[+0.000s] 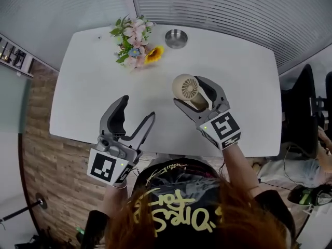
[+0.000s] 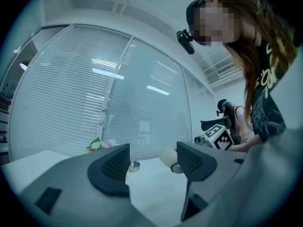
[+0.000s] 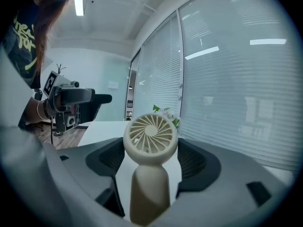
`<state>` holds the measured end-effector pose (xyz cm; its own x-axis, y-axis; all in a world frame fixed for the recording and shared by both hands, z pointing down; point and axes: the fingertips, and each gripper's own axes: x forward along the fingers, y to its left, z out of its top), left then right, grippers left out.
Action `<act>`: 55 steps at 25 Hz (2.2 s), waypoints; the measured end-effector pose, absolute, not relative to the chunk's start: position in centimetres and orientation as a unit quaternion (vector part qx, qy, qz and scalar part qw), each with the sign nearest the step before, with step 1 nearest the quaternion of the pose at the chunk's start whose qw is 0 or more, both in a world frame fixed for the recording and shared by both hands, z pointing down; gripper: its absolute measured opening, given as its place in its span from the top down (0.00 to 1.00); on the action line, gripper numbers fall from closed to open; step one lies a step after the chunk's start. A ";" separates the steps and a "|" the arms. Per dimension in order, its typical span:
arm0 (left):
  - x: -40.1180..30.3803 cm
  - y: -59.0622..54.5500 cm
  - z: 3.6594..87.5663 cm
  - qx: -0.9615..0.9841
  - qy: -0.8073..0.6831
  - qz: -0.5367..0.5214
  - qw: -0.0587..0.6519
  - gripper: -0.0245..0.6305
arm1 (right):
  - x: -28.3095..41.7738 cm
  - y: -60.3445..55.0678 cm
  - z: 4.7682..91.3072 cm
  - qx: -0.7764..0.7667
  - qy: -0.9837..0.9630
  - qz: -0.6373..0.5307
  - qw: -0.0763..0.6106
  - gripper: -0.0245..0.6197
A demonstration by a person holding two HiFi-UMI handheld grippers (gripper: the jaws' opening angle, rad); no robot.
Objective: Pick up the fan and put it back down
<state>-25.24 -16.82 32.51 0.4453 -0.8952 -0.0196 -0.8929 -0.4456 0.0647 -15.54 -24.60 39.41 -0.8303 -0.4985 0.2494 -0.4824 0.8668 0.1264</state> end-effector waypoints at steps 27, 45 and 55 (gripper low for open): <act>-27.9 -16.3 34.1 0.822 -0.568 -0.019 0.035 0.49 | -17.9 -26.6 53.4 0.225 -0.926 0.053 0.298 0.41; -28.2 -16.2 33.9 0.822 -0.568 -0.020 0.037 0.49 | -18.0 -26.5 54.8 0.228 -0.917 0.059 0.324 0.41; -27.6 -16.0 33.7 0.826 -0.561 -0.027 0.035 0.49 | -18.1 -26.5 55.3 0.234 -0.914 0.051 0.328 0.41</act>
<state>-27.62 -16.04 33.69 0.3687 -0.9295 -0.0048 -0.9257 -0.3676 0.0886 -18.10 -26.50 55.30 -0.6758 -0.3938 0.6231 -0.4601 0.8858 0.0609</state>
